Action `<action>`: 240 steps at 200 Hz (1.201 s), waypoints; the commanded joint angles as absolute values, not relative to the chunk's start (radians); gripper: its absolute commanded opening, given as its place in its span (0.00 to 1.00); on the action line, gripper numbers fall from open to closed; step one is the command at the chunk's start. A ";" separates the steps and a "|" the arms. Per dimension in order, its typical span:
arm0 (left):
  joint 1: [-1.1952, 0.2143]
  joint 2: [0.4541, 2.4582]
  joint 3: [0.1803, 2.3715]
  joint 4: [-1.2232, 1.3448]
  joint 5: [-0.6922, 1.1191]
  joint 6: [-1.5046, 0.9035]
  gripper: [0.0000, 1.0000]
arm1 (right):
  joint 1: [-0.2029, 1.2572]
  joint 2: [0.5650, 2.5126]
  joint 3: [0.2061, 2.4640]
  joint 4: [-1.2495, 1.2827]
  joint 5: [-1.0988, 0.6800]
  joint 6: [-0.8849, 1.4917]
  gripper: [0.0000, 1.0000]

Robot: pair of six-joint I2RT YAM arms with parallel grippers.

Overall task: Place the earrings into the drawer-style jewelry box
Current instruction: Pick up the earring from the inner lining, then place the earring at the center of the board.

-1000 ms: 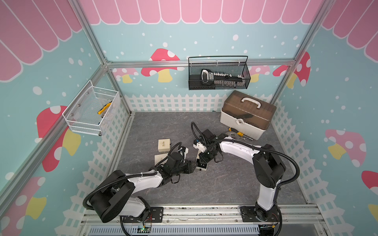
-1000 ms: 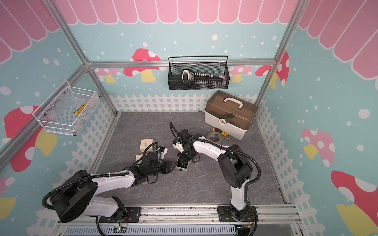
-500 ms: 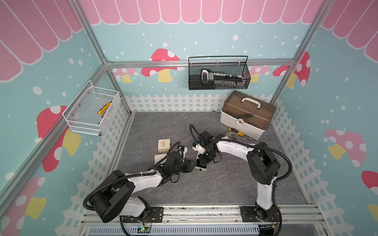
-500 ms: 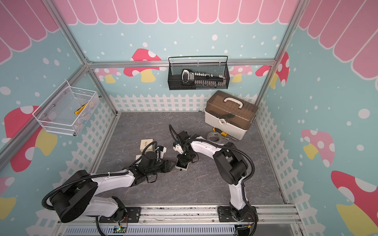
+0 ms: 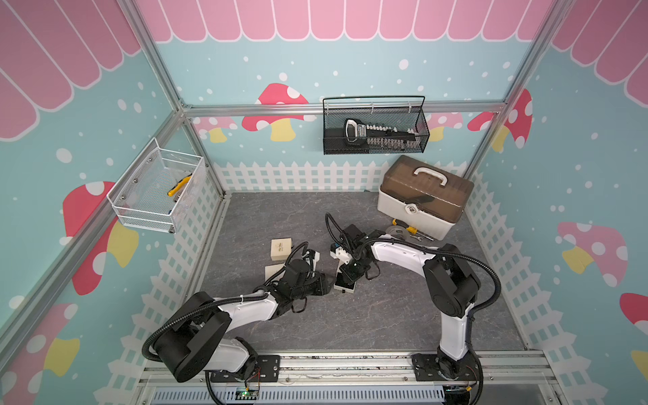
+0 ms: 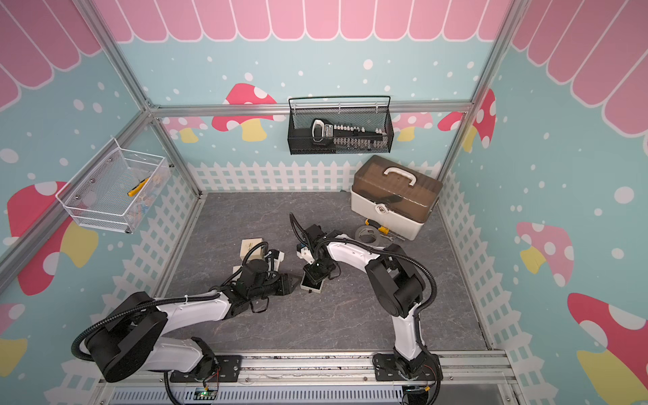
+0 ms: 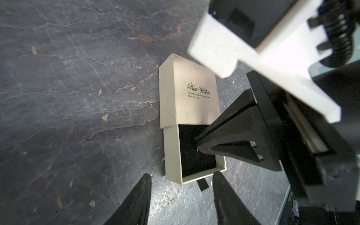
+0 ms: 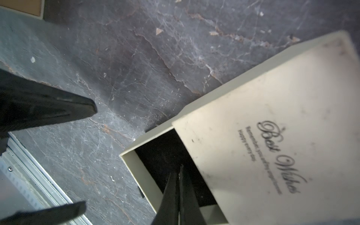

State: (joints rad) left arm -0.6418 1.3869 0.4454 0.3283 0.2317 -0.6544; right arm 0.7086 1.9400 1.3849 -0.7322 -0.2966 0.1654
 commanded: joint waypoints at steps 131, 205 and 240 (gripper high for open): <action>-0.765 1.478 0.670 0.243 0.261 -0.556 0.52 | 0.399 1.357 0.619 -0.033 -0.616 0.659 0.00; -0.823 1.499 0.688 0.209 0.233 -0.554 0.52 | 0.339 1.458 0.471 0.258 -0.714 0.788 0.00; -0.839 1.523 0.717 0.176 0.230 -0.535 0.52 | 0.336 1.535 0.466 0.339 -0.727 0.813 0.00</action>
